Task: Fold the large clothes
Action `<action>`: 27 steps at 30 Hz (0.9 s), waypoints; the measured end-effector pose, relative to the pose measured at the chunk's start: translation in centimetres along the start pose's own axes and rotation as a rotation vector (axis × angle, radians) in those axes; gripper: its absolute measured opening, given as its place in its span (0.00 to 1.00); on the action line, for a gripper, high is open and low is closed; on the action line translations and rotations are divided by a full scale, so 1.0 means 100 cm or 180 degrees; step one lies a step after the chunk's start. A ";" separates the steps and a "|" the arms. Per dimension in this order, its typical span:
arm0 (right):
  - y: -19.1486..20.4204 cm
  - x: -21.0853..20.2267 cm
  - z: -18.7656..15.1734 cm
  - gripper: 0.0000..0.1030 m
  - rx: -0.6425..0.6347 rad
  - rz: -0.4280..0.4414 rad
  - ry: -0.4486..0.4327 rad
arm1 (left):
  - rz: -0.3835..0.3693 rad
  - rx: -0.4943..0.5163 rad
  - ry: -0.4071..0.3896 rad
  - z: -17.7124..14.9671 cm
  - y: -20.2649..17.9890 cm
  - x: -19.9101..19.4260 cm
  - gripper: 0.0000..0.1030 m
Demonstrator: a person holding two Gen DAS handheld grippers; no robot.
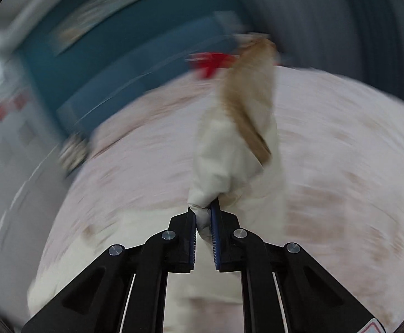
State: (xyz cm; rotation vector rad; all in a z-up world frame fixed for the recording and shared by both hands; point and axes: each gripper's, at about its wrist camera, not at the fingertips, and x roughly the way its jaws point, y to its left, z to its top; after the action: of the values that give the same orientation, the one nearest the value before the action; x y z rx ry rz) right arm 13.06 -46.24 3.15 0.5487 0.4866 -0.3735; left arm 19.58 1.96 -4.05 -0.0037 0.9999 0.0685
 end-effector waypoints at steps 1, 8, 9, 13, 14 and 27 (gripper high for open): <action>0.036 0.004 -0.006 0.10 -0.0220 0.0185 0.0084 | -0.0017 -0.0030 0.0002 0.001 0.003 0.000 0.95; 0.211 0.068 -0.131 0.17 -0.1083 0.1121 0.1014 | -0.0206 -0.0208 -0.0038 0.018 0.029 0.000 0.95; 0.223 0.076 -0.148 0.20 -0.1152 0.1172 0.1149 | -0.0291 -0.0234 -0.0025 0.023 0.032 0.002 0.95; 0.238 0.085 -0.193 0.44 -0.1457 0.1063 0.1343 | -0.0707 -0.0400 0.0148 0.036 0.034 0.020 0.95; 0.231 0.080 -0.195 0.52 -0.1425 0.1056 0.1331 | -0.0871 -0.0465 0.0225 0.039 0.031 0.030 0.95; 0.061 0.081 -0.140 0.58 0.0116 0.0168 0.1057 | -0.1389 -0.0892 0.0832 0.047 -0.020 0.106 0.46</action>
State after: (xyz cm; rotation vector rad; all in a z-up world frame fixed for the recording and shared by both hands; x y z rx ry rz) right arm 17.80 -35.04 -9.17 0.6614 0.7843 -0.2412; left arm 29.40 0.73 -10.51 -0.4963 1.2235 -0.1966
